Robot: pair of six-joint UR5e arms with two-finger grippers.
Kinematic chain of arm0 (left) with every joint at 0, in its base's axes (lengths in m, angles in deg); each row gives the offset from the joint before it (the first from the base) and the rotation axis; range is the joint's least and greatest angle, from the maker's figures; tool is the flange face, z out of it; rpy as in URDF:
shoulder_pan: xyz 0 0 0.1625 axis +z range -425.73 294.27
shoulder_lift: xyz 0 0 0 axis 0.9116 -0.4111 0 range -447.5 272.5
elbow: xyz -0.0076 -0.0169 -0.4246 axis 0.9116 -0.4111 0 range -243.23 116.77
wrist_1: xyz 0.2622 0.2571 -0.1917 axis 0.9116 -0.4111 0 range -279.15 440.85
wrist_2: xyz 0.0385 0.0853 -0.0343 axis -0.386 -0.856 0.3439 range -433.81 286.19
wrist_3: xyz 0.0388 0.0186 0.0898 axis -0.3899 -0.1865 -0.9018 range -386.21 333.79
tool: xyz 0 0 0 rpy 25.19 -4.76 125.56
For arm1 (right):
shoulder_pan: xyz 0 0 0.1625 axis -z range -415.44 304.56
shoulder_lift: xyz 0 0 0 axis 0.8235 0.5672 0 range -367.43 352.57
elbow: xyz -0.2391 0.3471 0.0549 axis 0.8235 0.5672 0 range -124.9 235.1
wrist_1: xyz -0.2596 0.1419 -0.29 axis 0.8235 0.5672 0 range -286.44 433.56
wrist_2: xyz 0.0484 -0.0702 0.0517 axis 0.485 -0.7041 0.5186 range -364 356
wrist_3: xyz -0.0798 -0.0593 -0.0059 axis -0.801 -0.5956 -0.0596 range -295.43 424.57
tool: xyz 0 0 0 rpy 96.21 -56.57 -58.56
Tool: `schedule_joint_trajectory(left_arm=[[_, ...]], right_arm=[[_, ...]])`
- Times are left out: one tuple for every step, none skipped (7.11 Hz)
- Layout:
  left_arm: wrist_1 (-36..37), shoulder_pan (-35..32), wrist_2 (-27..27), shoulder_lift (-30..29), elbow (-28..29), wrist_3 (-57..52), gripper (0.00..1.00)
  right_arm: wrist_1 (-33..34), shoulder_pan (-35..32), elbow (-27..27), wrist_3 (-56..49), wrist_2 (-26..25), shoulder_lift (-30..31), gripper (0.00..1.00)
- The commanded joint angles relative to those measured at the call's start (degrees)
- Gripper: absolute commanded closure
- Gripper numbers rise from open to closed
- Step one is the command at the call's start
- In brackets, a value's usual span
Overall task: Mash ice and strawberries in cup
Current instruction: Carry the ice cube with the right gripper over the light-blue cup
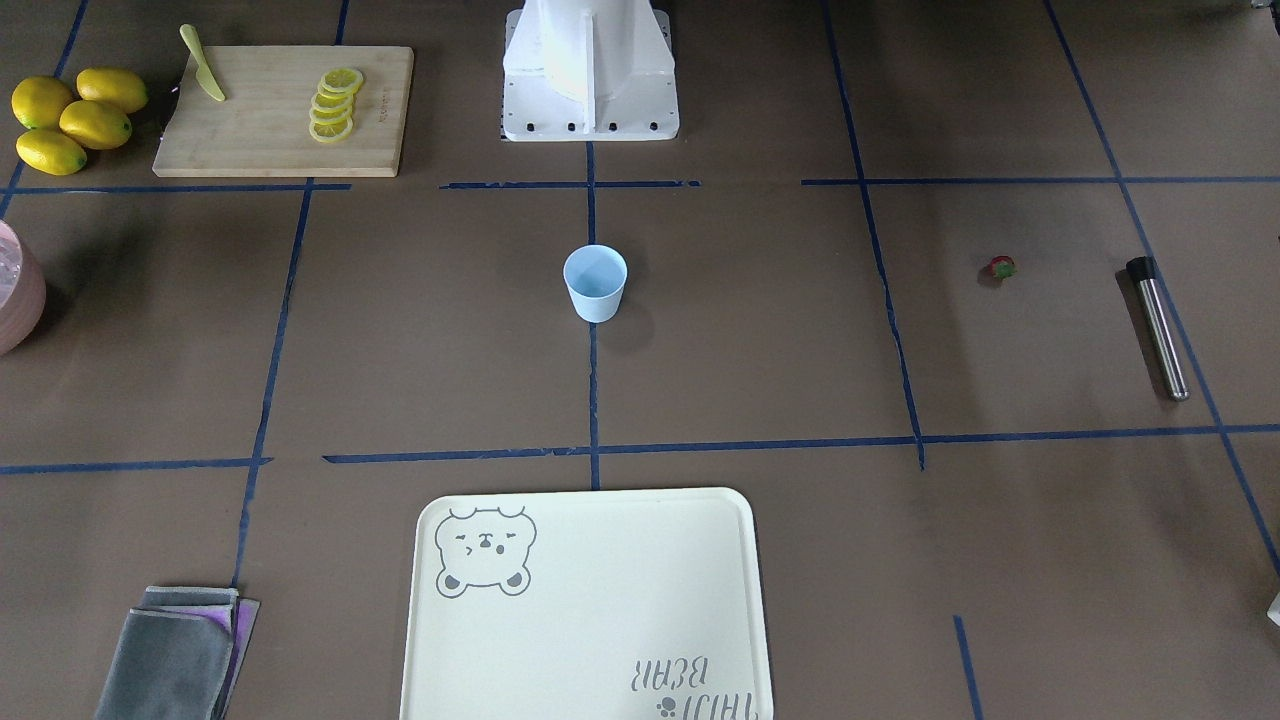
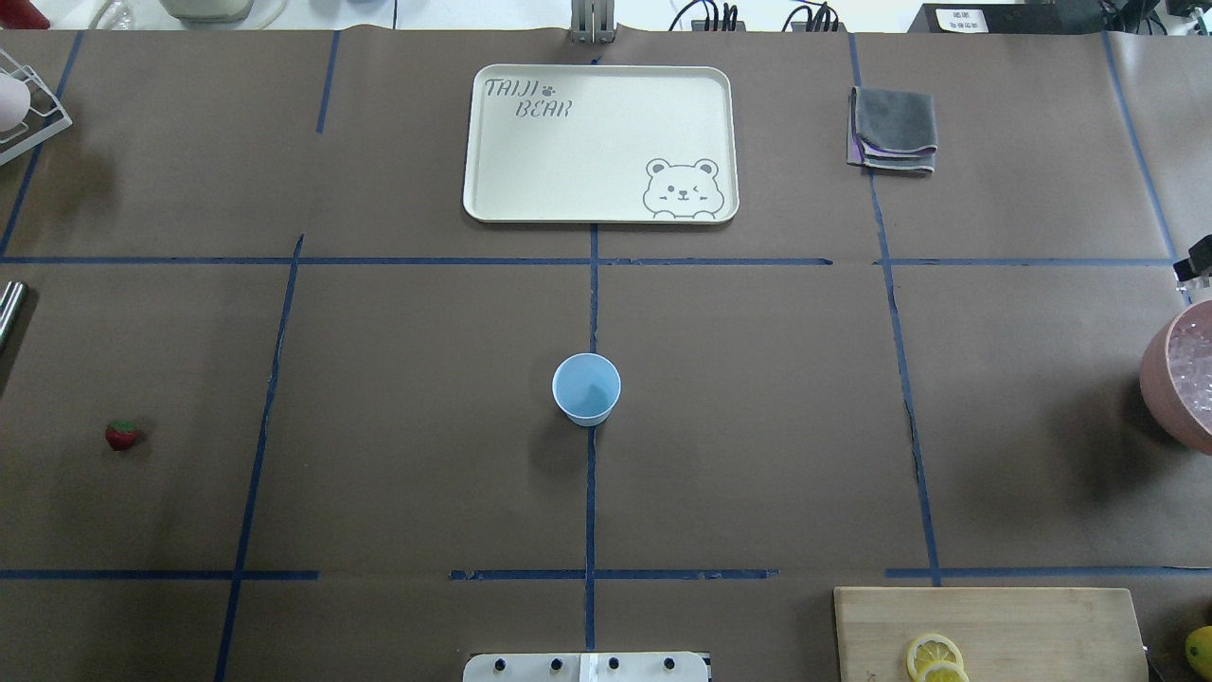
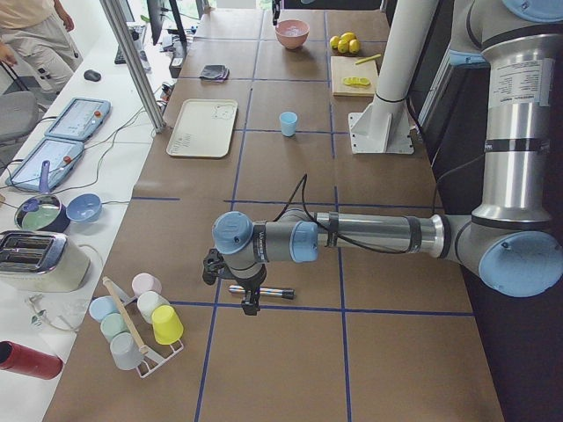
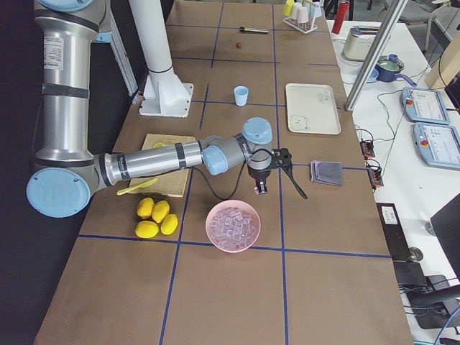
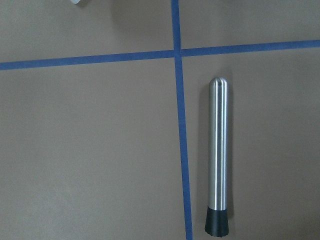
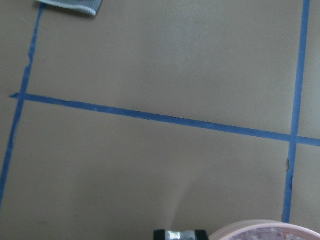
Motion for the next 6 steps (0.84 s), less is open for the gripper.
schedule_joint_trajectory(left_arm=[[0.0, 0.1, 0.0, 0.0, -0.1, 0.0, 0.0], [0.0, 0.1, 0.1, 0.0, -0.1, 0.1, 0.0], [0.0, 0.1, 0.1, 0.0, -0.1, 0.0, 0.0], [-0.1, 0.1, 0.1, 0.0, -0.1, 0.0, 0.0], [0.0, 0.1, 0.1, 0.0, -0.1, 0.0, 0.0], [0.0, 0.1, 0.1, 0.0, -0.1, 0.1, 0.0]], right_arm=[[7.0, 1.3, -3.1, 5.2, 0.2, -6.0, 1.0], [10.2, 5.0, -4.4, 9.1, 0.0, -9.8, 1.0], [11.4, 9.0, -4.6, 14.7, -0.5, -14.0, 1.0], [11.6, 14.8, -4.6, 20.6, -3.4, -17.4, 1.0], [14.2, 21.2, -4.6, 25.4, -8.0, -22.5, 1.0], [21.1, 28.4, -3.8, 30.1, -14.0, -29.9, 1.0]])
